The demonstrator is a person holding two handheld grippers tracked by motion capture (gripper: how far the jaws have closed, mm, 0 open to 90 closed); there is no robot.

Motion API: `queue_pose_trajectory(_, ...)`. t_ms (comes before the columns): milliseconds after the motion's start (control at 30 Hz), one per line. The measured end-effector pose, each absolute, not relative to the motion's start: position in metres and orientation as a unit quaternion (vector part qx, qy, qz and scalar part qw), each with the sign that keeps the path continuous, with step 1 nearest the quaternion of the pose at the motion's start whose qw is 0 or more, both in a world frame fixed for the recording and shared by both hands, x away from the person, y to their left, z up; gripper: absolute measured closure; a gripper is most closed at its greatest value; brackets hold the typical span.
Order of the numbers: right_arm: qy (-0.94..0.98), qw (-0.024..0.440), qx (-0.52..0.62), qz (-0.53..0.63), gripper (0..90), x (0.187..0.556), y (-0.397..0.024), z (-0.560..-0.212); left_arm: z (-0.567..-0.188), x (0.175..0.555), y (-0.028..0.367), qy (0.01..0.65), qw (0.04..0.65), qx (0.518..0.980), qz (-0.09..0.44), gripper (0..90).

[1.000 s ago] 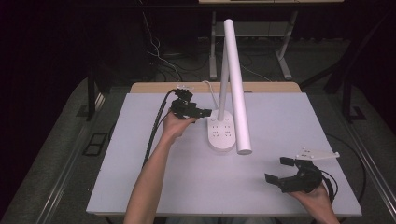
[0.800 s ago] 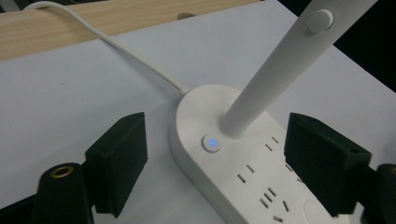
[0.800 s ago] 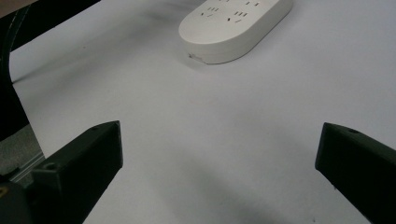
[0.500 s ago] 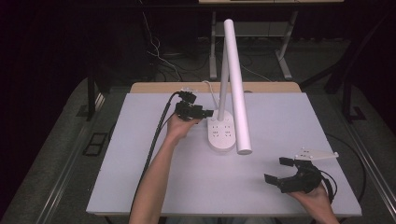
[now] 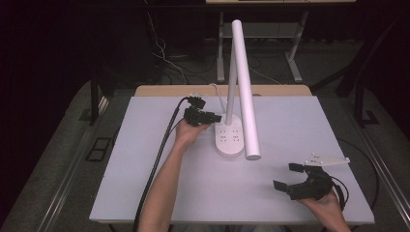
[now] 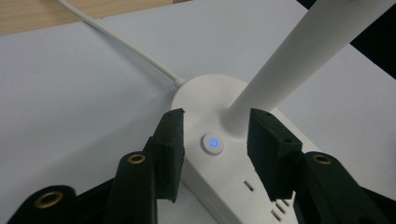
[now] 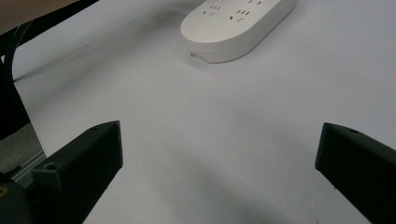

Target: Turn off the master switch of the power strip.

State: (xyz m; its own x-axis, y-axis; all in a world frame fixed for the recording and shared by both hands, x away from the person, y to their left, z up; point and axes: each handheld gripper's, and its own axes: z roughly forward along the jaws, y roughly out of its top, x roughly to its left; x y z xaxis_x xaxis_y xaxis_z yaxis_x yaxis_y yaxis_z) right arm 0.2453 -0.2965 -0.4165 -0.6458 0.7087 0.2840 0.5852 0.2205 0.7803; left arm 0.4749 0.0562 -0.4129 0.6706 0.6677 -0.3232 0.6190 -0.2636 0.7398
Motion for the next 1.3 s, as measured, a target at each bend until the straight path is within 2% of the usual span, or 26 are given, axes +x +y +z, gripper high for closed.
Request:
queue_pose_trajectory(133,0.778,0.065,0.417,0.465,0.0,0.245,-0.297,-0.417,-0.415,0.475,0.055,0.403,0.451,0.796,0.029,61.4)
queue_pose_trajectory(233,0.779,0.066,0.416,0.464,0.0,0.246,-0.297,-0.417,-0.416,0.475,0.054,0.404,0.450,0.796,0.032,70.3)
queue_pose_trajectory(300,0.779,0.064,0.417,0.463,0.0,0.245,-0.296,-0.417,-0.417,0.476,0.054,0.399,0.446,0.800,0.031,72.2)
queue_pose_trajectory(333,0.780,0.064,0.417,0.463,0.0,0.245,-0.296,-0.417,-0.418,0.476,0.054,0.398,0.448,0.800,0.028,76.8)
queue_pose_trajectory(567,0.780,0.063,0.418,0.462,0.1,0.245,-0.296,-0.417,-0.426,0.478,0.049,0.399,0.449,0.799,0.021,88.2)
queue_pose_trajectory(933,0.780,0.065,0.415,0.463,0.1,0.246,-0.297,-0.417,-0.429,0.481,0.046,0.394,0.430,0.812,0.015,89.7)
queue_pose_trajectory(1100,0.781,0.063,0.417,0.461,0.0,0.245,-0.296,-0.417,-0.430,0.482,0.037,0.426,0.438,0.792,-0.003,90.0)
queue_pose_trajectory(1200,0.782,0.064,0.415,0.461,0.0,0.245,-0.296,-0.417,-0.428,0.483,0.034,0.417,0.423,0.804,0.014,90.0)
queue_pose_trajectory(1300,0.782,0.067,0.413,0.463,0.0,0.245,-0.296,-0.417,-0.428,0.482,0.027,0.434,0.422,0.795,0.038,90.0)
